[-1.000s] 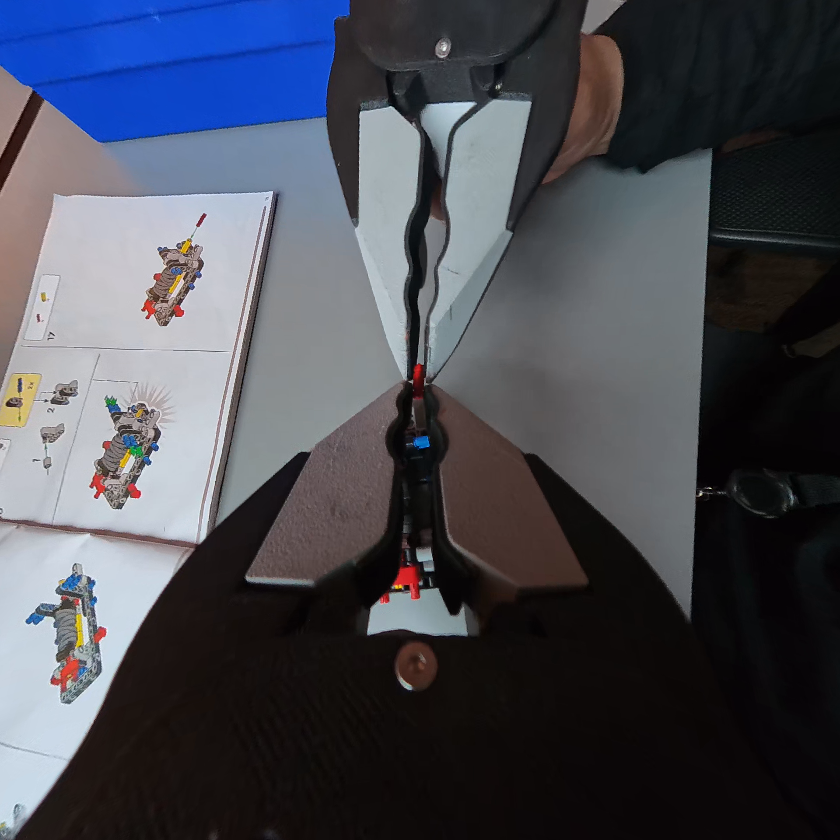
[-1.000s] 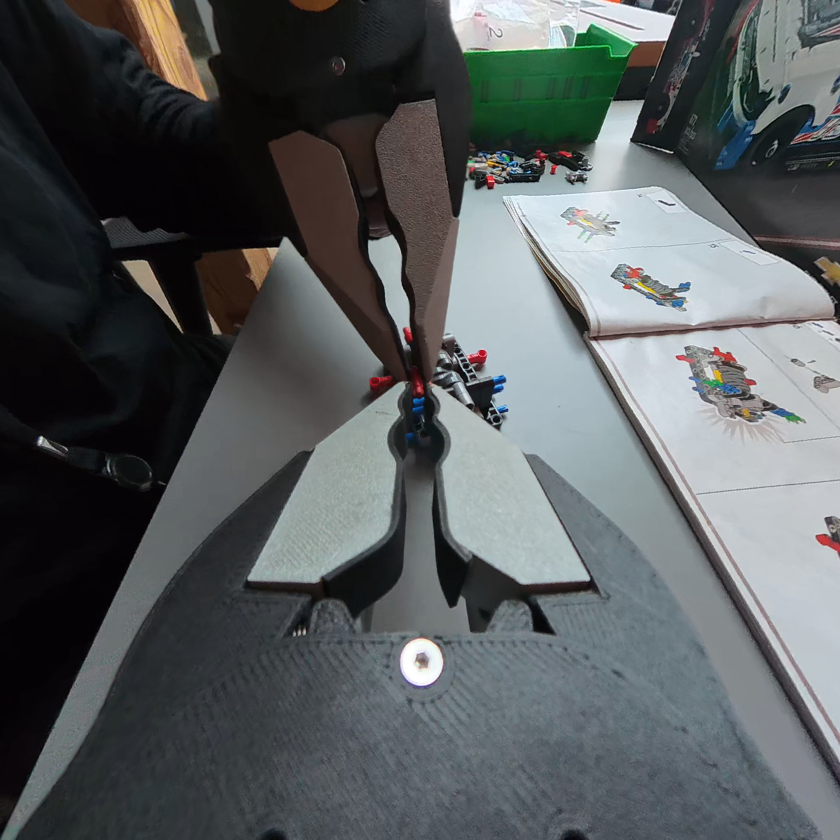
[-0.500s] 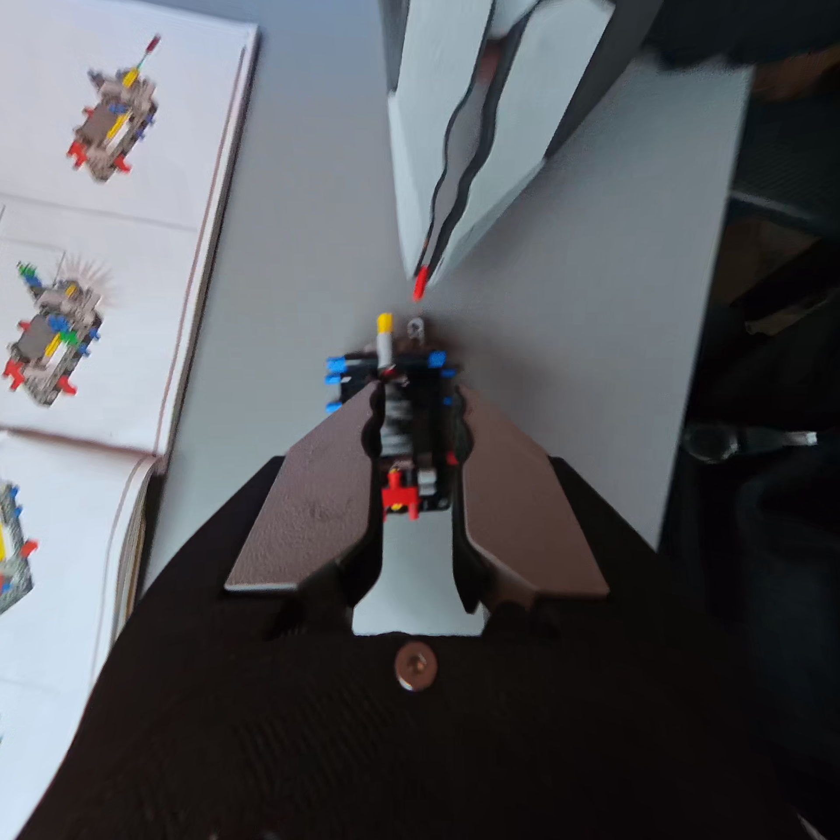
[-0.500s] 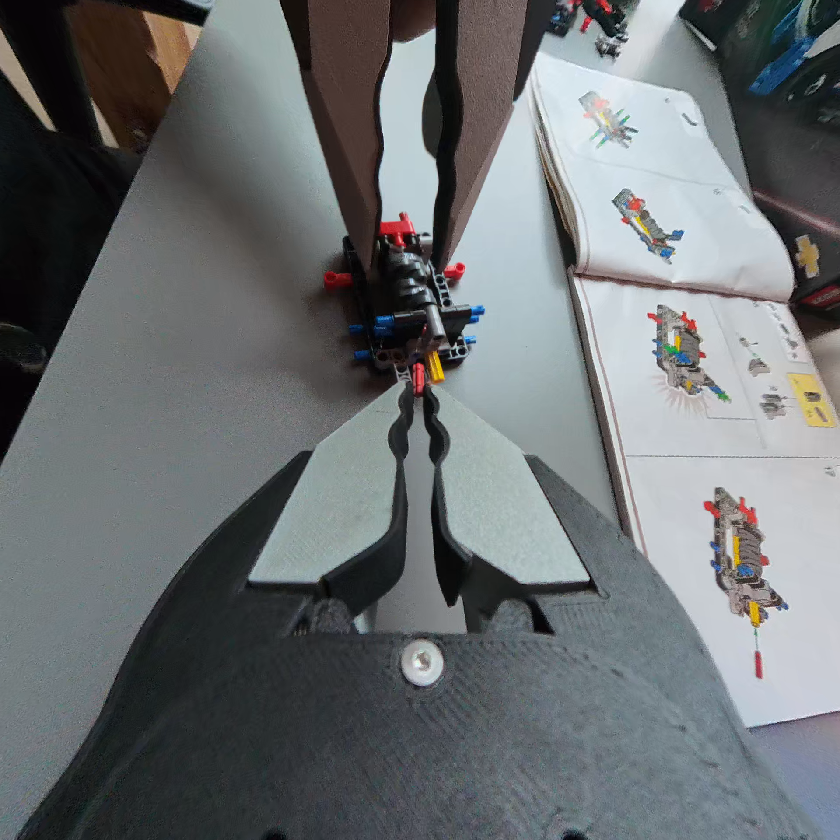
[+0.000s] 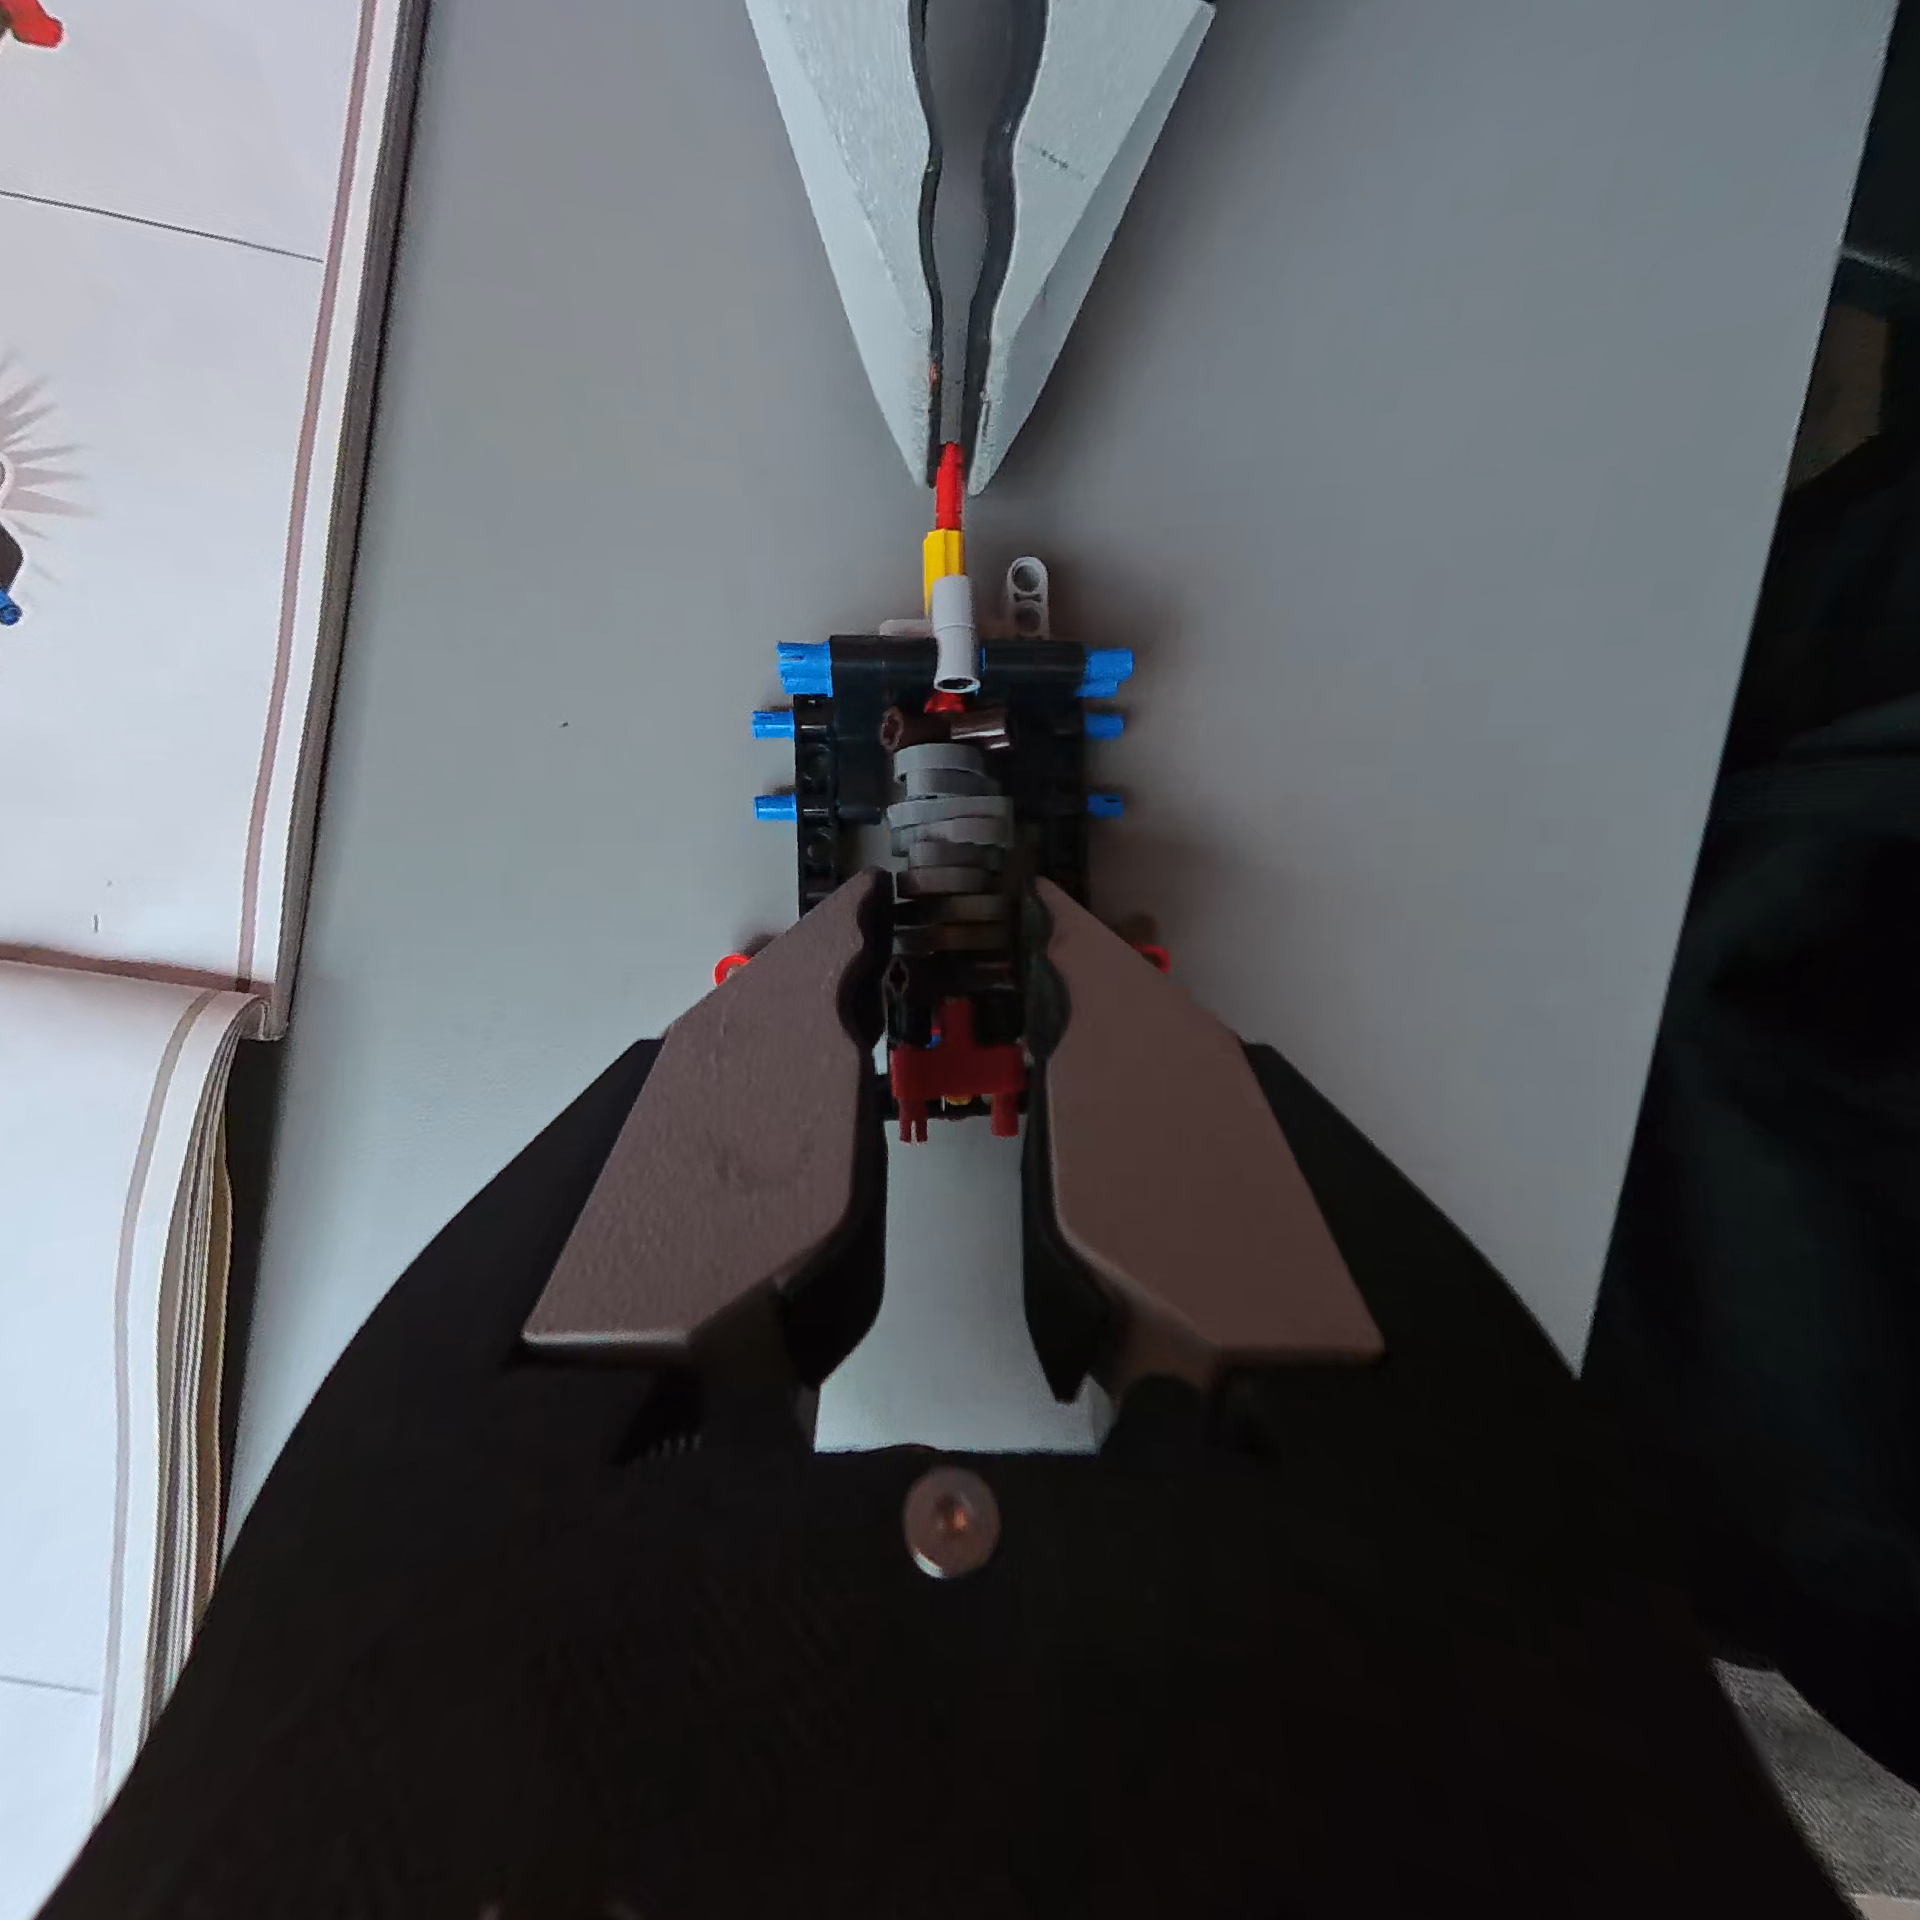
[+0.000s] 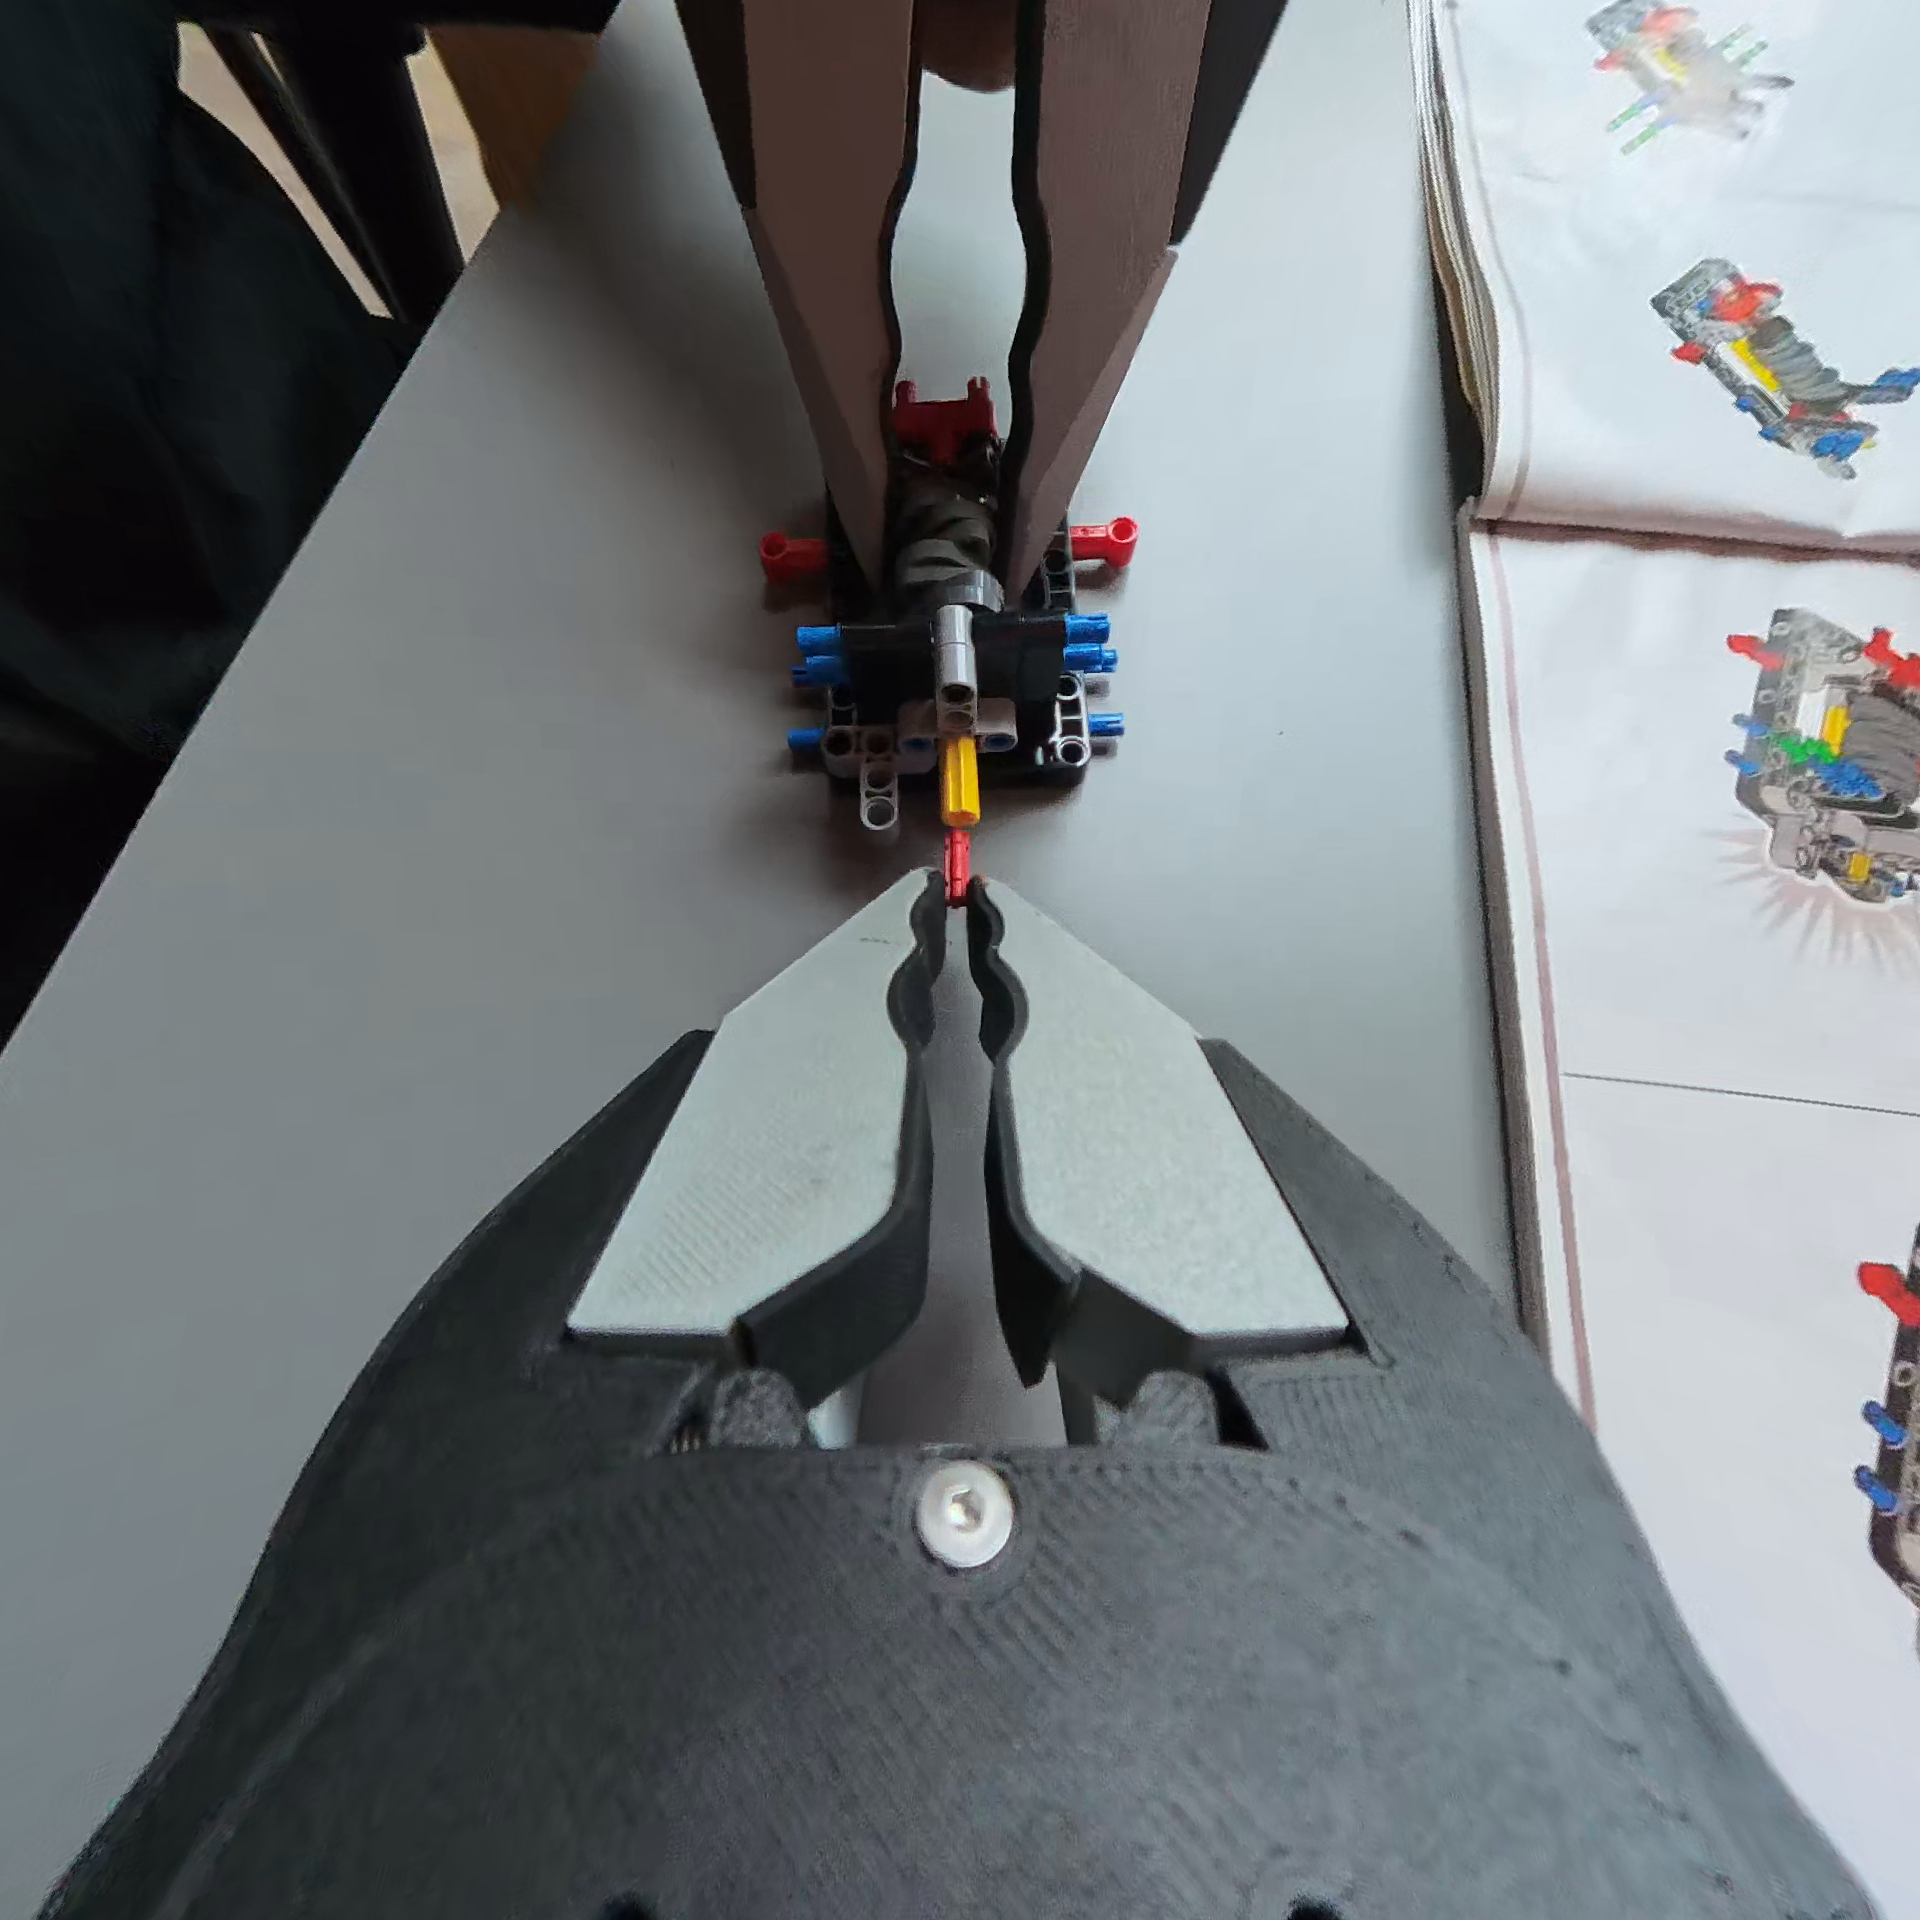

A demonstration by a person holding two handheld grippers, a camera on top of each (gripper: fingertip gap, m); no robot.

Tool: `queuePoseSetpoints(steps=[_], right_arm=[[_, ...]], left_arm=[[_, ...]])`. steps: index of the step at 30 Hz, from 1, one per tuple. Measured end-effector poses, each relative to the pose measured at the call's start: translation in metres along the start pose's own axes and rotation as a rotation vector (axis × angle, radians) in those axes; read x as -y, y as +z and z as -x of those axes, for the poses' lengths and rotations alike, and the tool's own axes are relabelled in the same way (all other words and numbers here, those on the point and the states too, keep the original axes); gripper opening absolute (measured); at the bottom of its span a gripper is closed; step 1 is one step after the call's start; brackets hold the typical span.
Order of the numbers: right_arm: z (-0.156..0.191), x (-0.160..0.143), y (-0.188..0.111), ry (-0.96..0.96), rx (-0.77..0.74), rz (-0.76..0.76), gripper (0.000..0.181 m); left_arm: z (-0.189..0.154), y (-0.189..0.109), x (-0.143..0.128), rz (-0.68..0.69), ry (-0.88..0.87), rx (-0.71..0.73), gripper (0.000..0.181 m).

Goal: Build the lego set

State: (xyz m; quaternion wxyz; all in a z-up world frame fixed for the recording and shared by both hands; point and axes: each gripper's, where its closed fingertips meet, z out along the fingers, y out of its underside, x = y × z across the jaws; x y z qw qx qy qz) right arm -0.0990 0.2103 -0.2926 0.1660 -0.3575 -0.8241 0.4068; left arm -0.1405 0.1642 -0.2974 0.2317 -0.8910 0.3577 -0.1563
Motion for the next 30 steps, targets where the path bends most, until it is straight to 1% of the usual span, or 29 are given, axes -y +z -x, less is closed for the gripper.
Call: queuePoseSetpoints(steps=[3,8,30], right_arm=[[0.0017,0.0029,0.0,0.03,0.026,-0.019,0.001],[-0.0001,0.003,0.0002,0.06,0.027,-0.021,0.001],[0.0001,0.0036,0.0007,0.085,0.049,-0.021,0.0]], left_arm=[[0.0003,-0.0003,-0.0005,-0.003,0.022,0.017,0.021],[0.0006,-0.0005,-0.0013,0.014,0.052,0.031,0.021],[0.0008,-0.0002,-0.0012,0.025,0.036,0.018,0.021]])
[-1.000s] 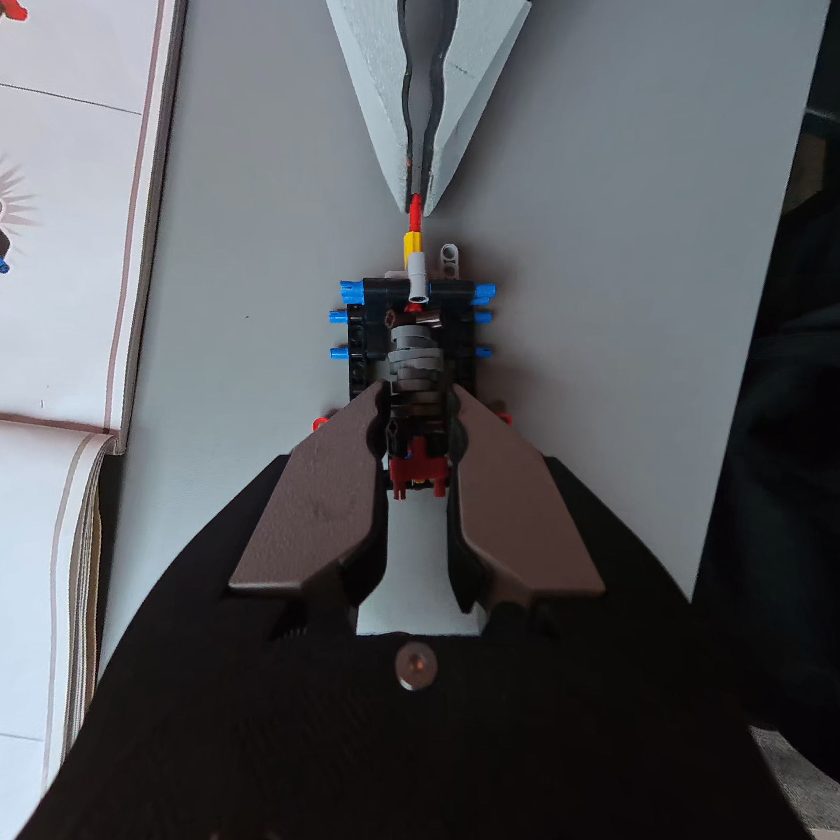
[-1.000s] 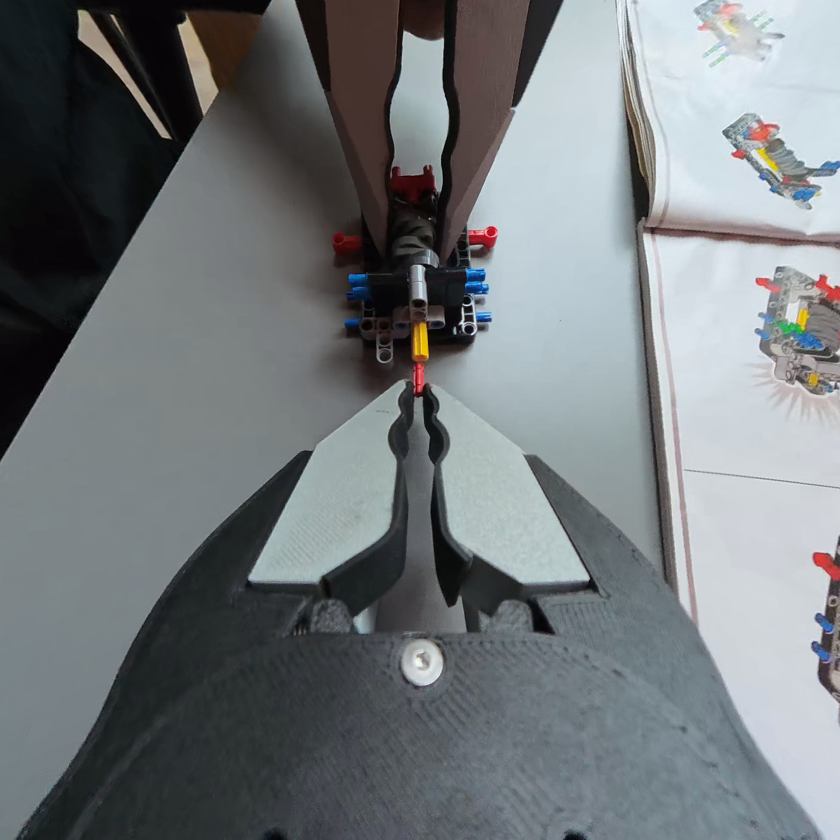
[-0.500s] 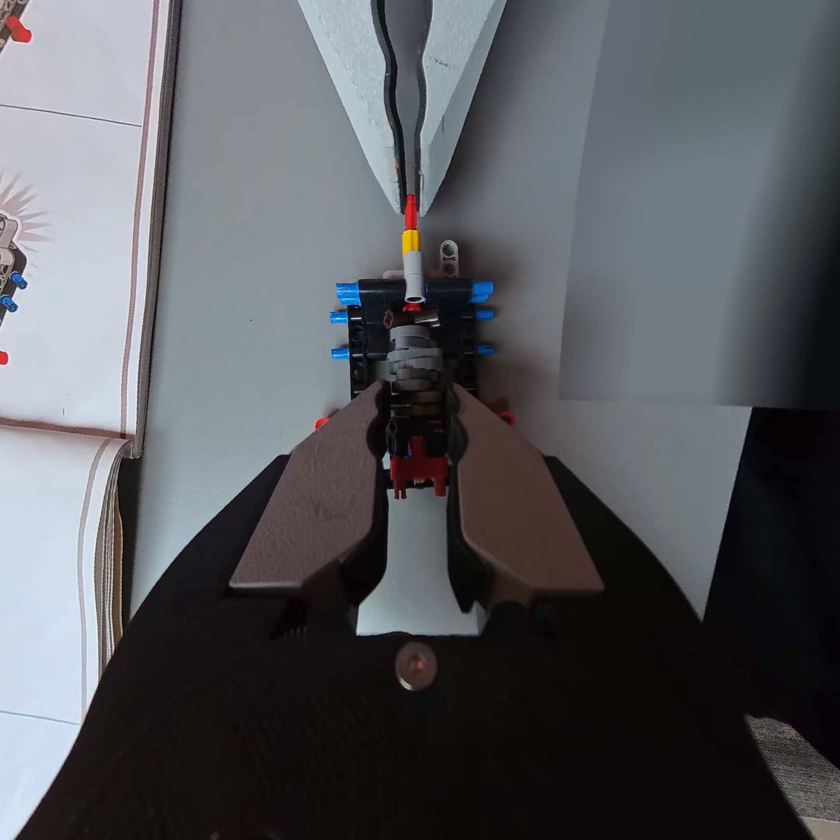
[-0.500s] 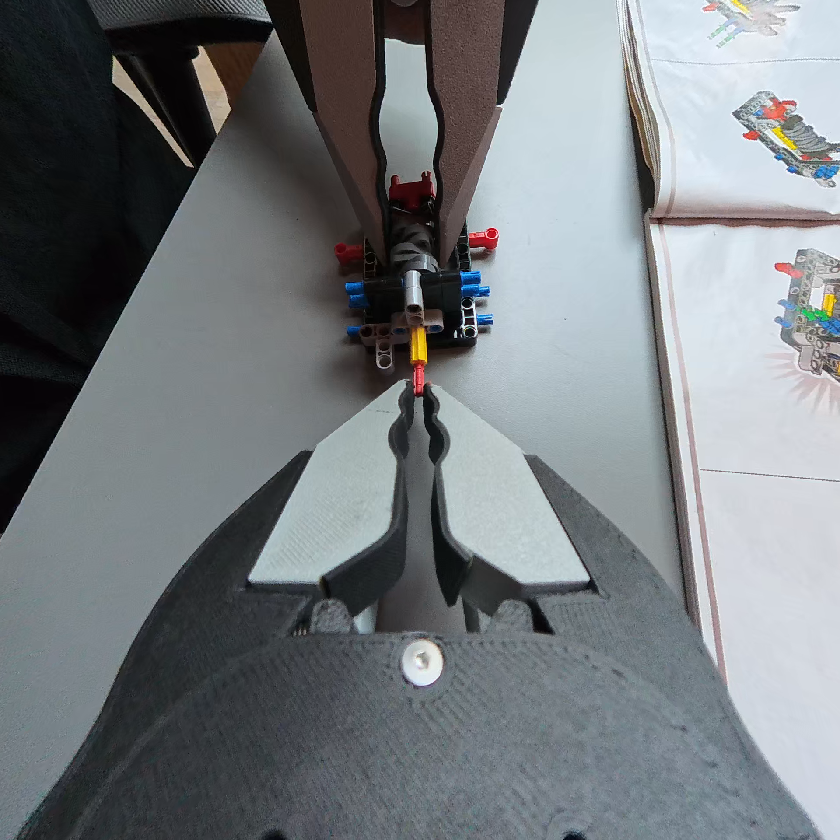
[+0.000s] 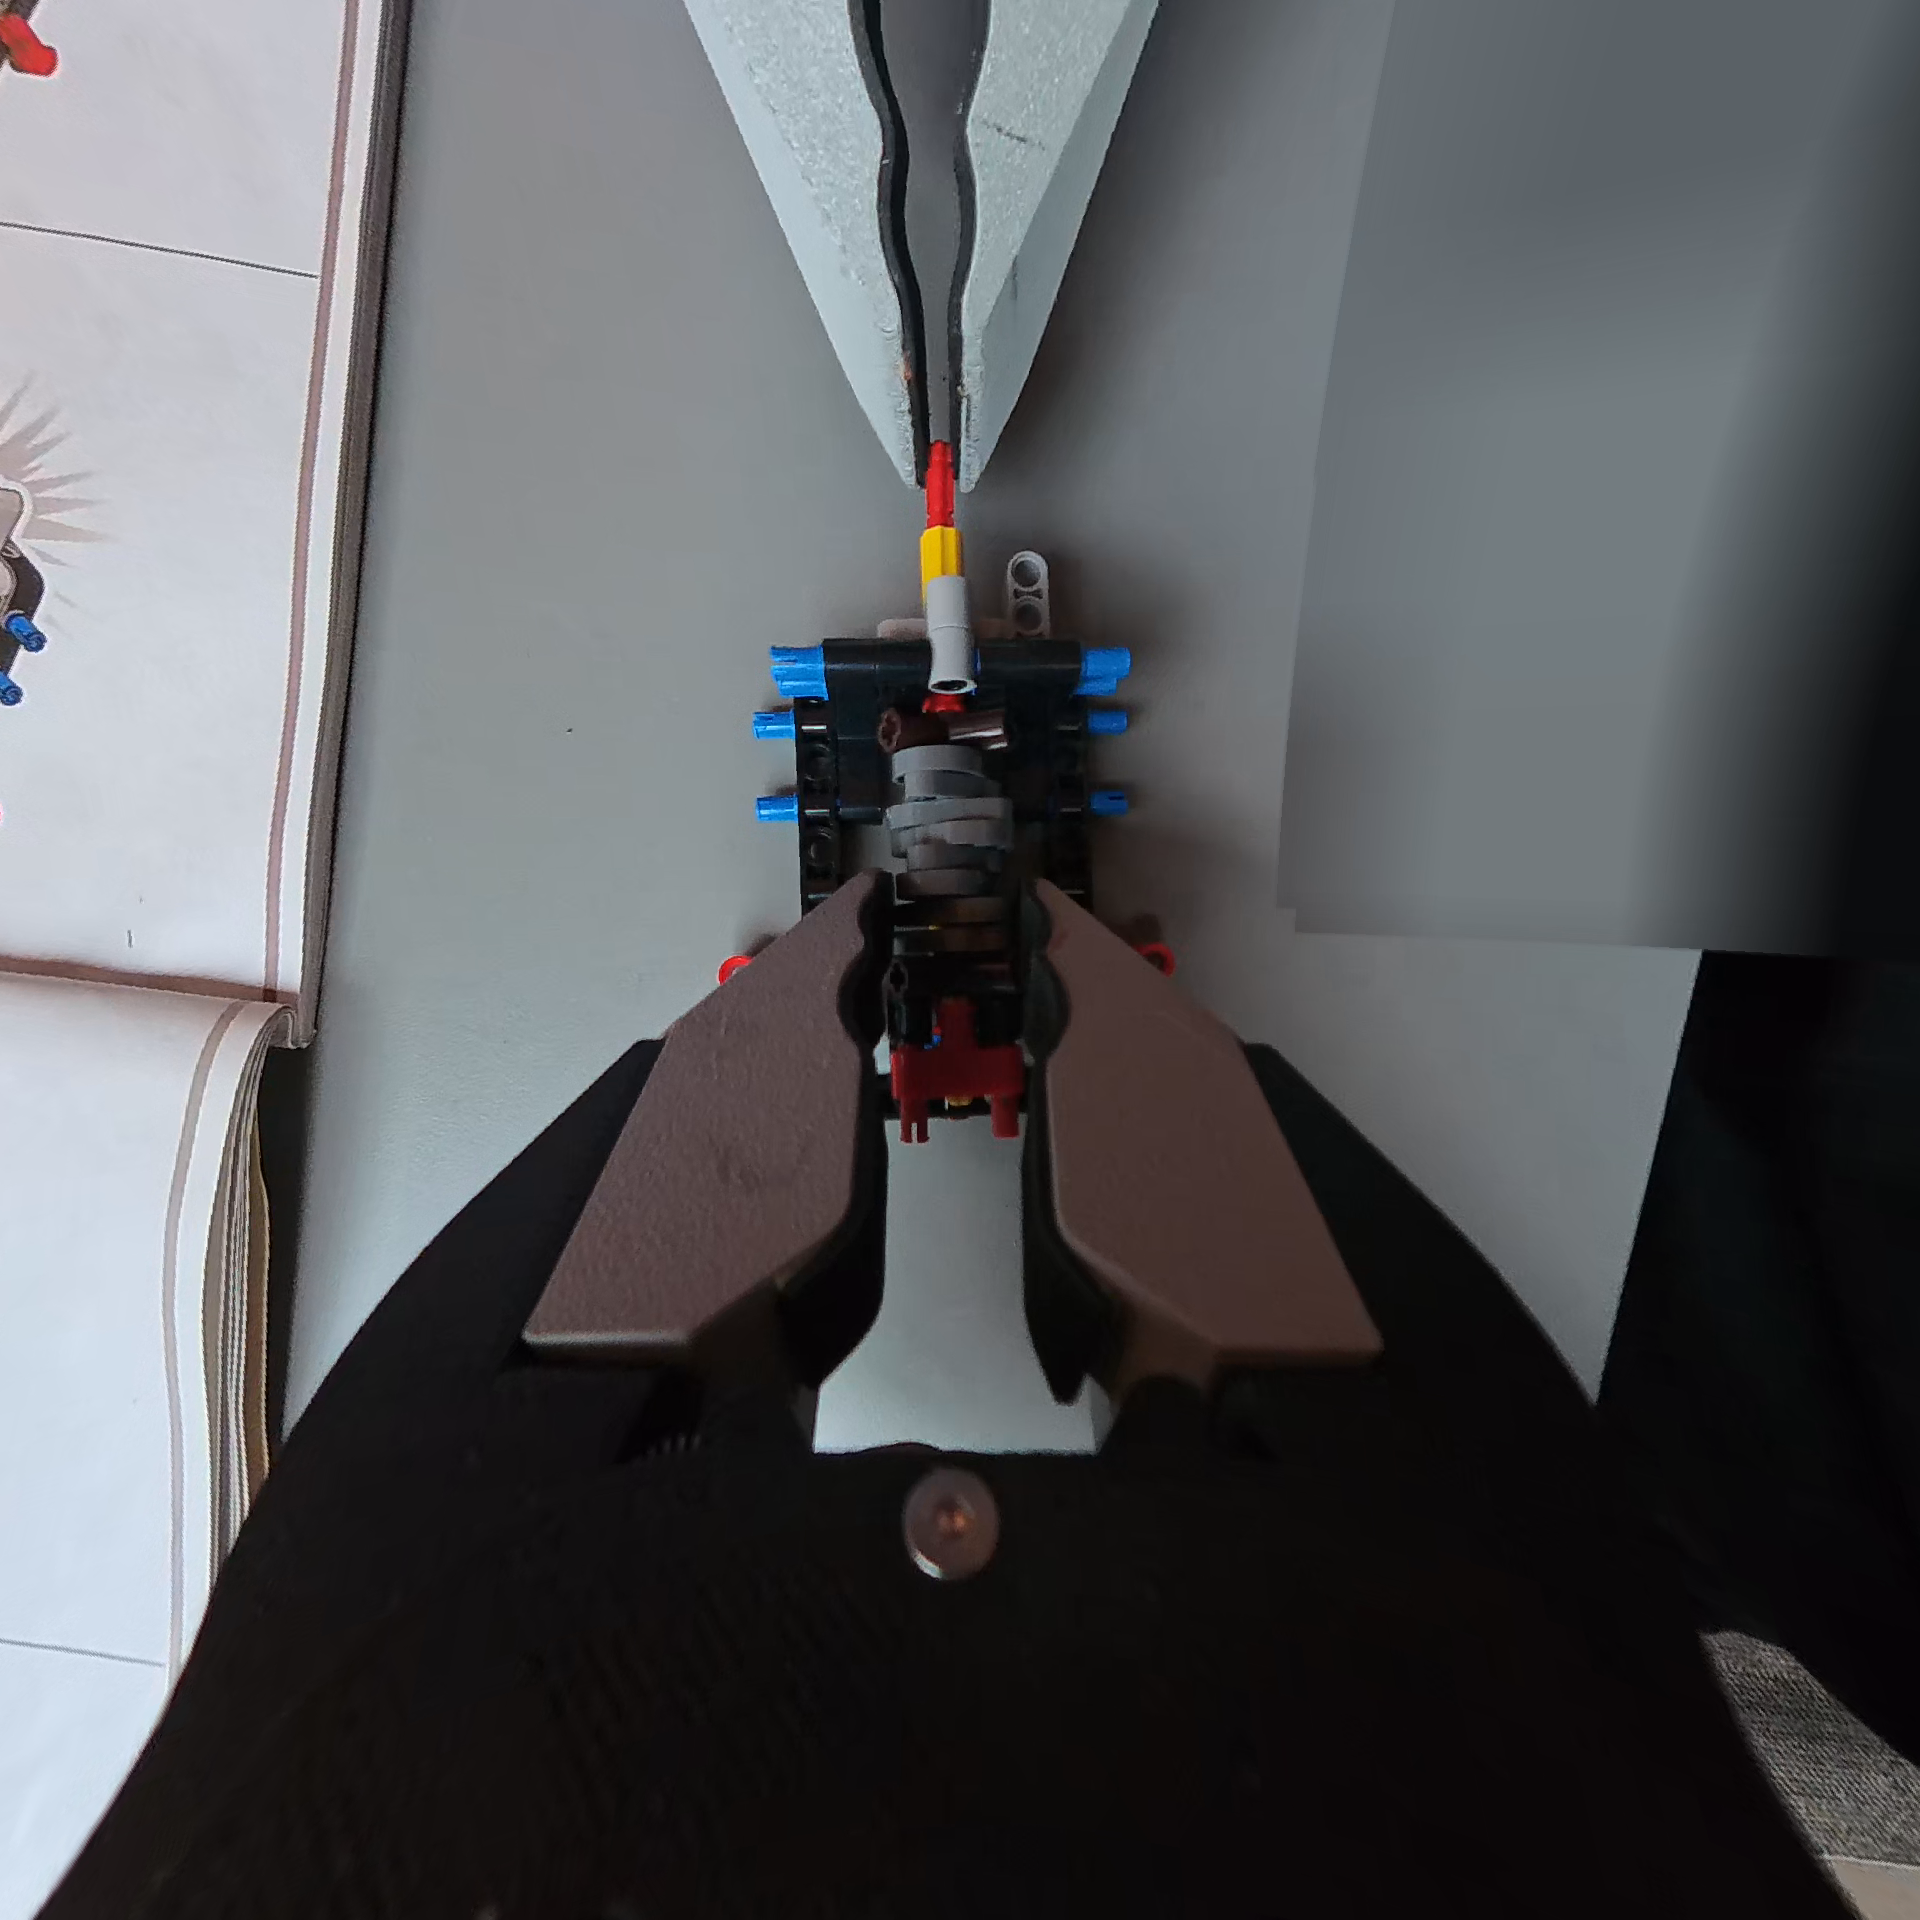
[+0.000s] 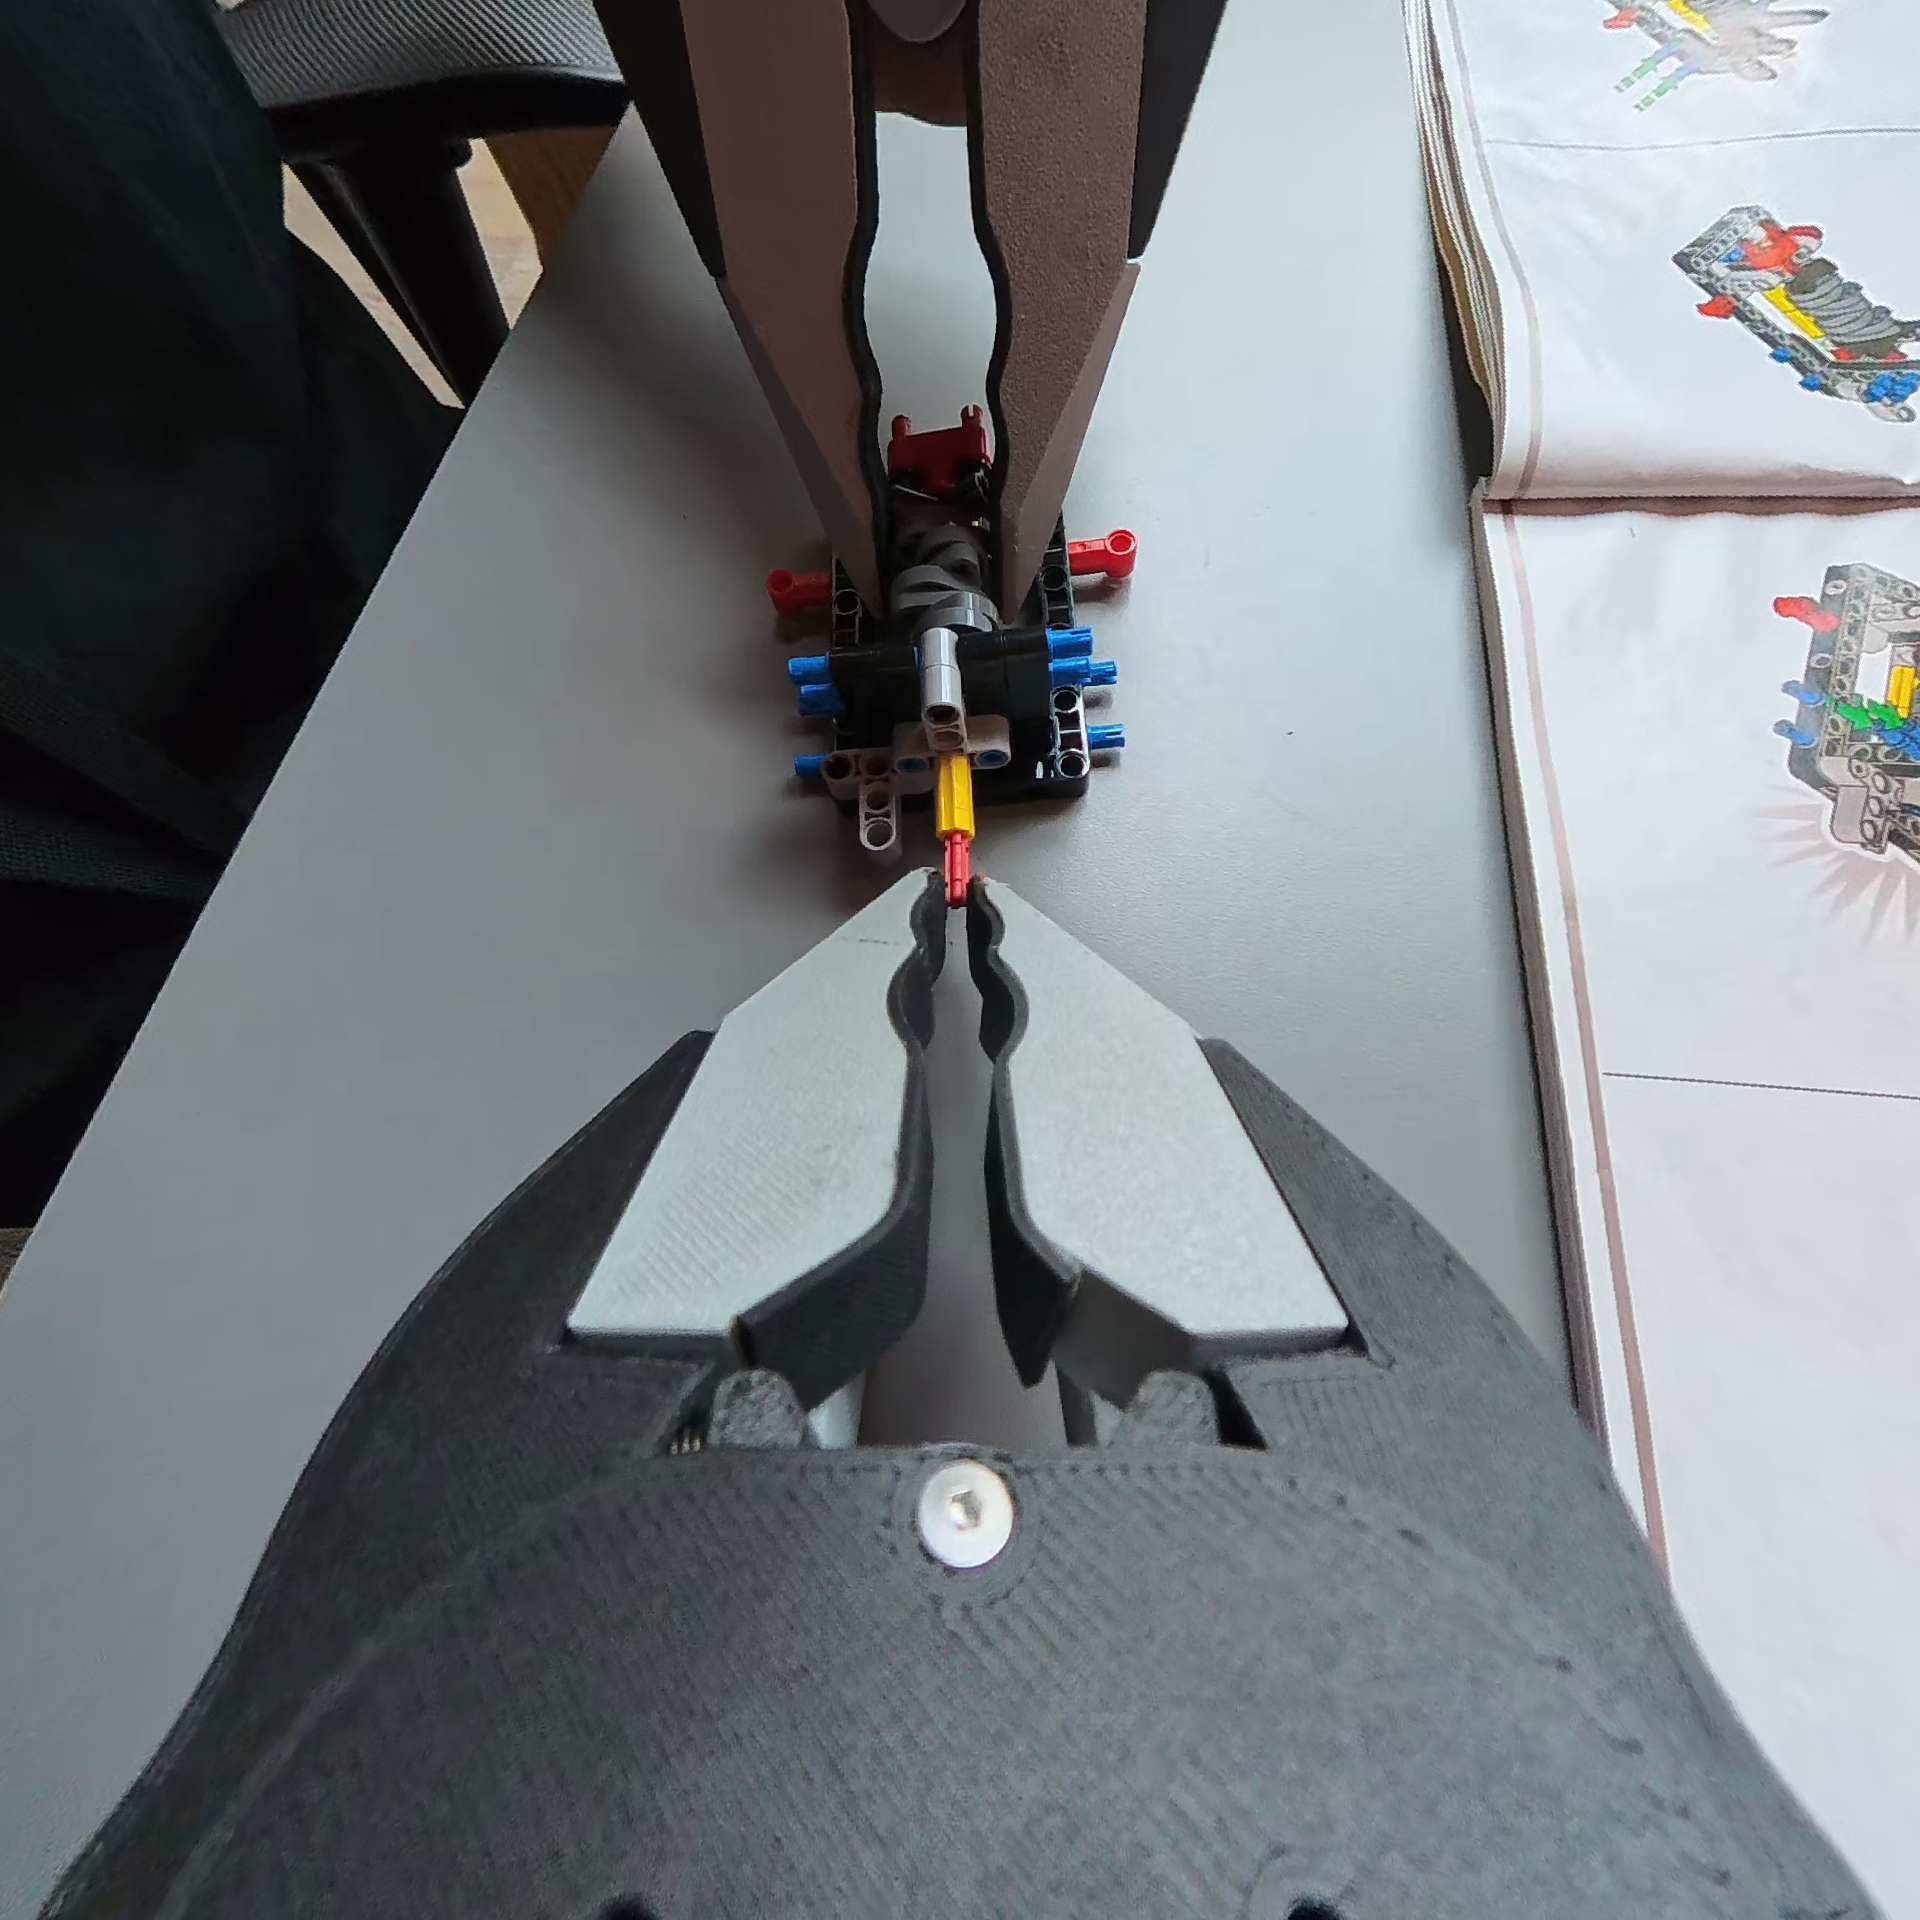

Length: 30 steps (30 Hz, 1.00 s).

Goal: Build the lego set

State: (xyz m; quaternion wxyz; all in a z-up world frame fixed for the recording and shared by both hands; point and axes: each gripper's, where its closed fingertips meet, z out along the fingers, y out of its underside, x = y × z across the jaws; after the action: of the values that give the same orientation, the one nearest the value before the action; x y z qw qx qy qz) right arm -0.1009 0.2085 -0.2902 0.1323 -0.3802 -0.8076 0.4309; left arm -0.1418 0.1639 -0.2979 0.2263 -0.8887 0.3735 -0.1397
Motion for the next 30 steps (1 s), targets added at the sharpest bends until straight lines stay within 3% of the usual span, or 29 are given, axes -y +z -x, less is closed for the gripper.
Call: queuePoseSetpoints(steps=[13,22,30], right_arm=[[-0.0002,0.0002,0.0008,0.04,0.032,0.003,0.0],[0.0014,0.0029,0.0025,0.015,0.016,-0.005,0.0],[0.0007,0.0022,0.0021,0.275,0.152,-0.018,0.0]], left_arm=[[-0.0006,0.0003,-0.0008,-0.006,0.004,-0.013,0.021],[-0.0016,-0.0009,-0.0013,-0.082,-0.035,-0.075,0.02],[-0.0005,-0.0009,0.0,-0.112,-0.009,-0.059,0.021]])
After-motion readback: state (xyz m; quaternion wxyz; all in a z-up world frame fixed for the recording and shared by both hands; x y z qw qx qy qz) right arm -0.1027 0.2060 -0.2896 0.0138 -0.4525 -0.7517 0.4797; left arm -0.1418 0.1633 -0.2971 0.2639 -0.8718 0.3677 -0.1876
